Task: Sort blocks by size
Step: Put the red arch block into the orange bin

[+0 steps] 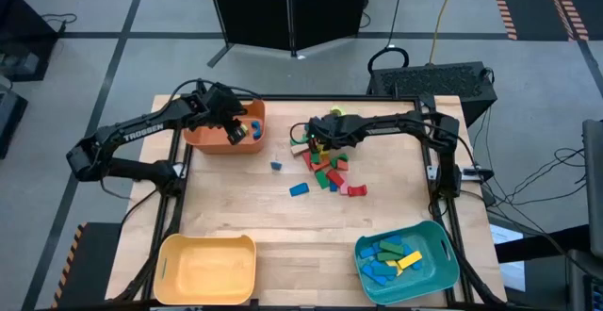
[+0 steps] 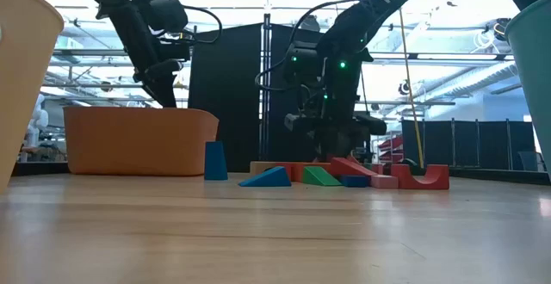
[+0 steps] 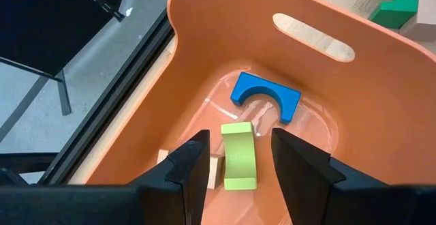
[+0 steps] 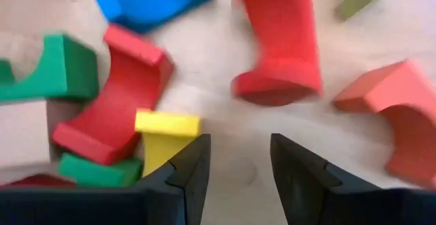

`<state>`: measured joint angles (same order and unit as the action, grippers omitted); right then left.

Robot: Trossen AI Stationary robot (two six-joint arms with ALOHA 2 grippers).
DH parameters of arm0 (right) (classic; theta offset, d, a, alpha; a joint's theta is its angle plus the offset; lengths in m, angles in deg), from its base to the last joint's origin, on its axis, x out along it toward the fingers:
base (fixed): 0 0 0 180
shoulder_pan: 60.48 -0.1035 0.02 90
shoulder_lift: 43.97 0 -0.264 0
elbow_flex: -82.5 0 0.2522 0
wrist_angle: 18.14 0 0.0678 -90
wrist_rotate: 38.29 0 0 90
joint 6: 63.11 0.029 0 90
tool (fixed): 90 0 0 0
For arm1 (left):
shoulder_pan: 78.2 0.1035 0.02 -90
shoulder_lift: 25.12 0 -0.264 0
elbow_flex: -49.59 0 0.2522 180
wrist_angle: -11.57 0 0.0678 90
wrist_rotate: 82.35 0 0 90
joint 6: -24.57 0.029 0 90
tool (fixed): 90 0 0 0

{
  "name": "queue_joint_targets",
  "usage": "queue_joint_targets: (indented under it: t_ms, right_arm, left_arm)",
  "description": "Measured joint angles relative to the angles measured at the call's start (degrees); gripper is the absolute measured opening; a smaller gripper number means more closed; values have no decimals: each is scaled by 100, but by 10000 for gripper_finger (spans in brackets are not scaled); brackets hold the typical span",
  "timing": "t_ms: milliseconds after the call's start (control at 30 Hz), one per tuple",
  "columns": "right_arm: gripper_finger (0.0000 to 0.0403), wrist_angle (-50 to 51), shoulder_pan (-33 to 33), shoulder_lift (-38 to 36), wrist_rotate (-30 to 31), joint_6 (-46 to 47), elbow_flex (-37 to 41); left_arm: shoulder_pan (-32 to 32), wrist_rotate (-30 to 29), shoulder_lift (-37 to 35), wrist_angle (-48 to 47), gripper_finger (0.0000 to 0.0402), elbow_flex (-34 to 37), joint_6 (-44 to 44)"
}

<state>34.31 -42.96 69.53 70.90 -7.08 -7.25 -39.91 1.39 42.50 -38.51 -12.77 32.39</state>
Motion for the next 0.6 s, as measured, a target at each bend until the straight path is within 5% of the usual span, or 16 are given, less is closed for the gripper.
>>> queue_joint_targets:
  t_ms: [300, 600]
  right_arm:
    - [139, -61, -22, -88, 71, 0, 11]
    - [139, -304, 100, -228, 1259, 141, 4]
  left_arm:
    - [0, -2, 0, 30, 158, 0, 4]
    - [0, -1, 0, 38, 158, 0, 11]
